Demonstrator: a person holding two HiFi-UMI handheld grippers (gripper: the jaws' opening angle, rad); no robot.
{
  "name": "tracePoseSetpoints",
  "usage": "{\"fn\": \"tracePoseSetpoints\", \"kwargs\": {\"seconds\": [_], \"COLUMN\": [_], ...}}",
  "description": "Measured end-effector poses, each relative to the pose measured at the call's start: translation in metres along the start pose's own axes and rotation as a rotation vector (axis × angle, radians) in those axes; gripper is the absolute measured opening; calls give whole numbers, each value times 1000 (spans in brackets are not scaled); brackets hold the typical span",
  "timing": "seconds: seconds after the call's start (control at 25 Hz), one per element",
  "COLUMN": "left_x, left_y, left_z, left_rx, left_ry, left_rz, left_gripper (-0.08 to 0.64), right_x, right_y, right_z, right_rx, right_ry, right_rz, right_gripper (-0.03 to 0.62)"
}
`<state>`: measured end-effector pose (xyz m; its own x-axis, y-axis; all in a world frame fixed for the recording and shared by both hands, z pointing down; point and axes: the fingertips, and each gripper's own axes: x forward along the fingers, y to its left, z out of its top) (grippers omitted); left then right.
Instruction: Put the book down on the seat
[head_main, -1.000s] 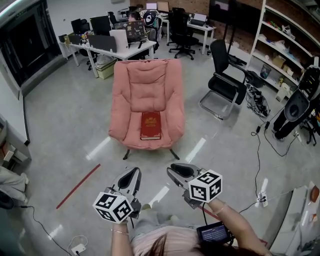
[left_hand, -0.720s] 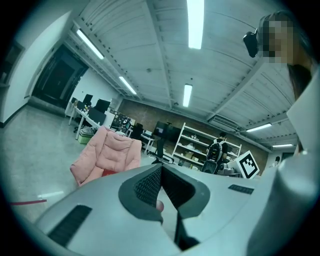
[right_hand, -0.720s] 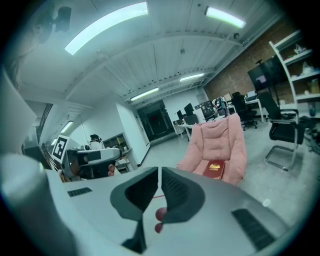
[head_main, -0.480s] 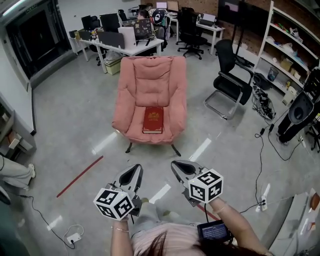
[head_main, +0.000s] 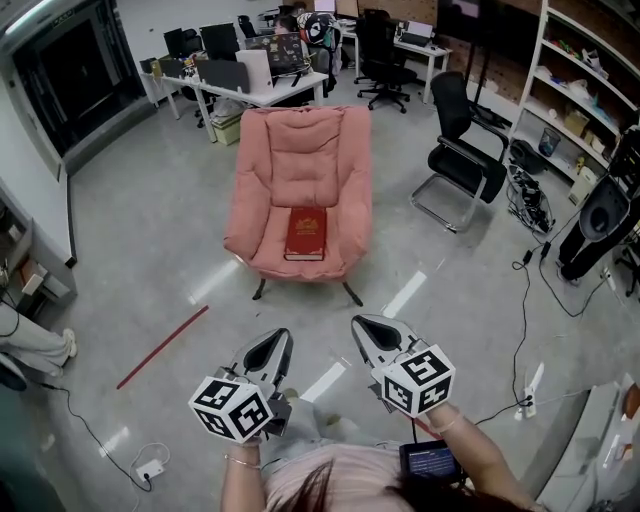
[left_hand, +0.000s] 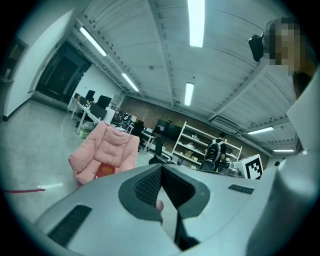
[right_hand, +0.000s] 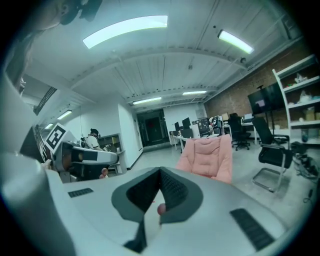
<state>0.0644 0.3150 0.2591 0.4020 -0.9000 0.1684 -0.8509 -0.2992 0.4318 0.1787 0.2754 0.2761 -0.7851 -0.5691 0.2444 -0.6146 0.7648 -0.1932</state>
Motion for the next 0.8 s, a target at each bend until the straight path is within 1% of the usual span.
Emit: {"fn": "tracePoseSetpoints", "kwargs": {"seconds": [0.16,0.32,0.4,0.6,0.8], "left_x": [-3,-6,-8,-11,-6], "left_y": [3,5,6,14,27], "left_z": [-2,0,3,9,16], "left_rx": [-31,-54,-56,-87,-83], "left_ry": [-1,-15,-20,-32,-48], "left_rz": [28,42,49,46,54], "left_gripper": [-2,-2,-2,-3,-2], "right_x": [-6,-9,-8,3,13], "right_y": [0,-1,-2,0,4], "right_z": [-1,-3,-3,0,6], "right_rx": [-16,-70,-76,-61,-97], "right_ry": [-14,-4,-3,-5,-16], "right_rz": [-15,-51,-61,-62,-47], "right_gripper": [15,15,15,15,15]}}
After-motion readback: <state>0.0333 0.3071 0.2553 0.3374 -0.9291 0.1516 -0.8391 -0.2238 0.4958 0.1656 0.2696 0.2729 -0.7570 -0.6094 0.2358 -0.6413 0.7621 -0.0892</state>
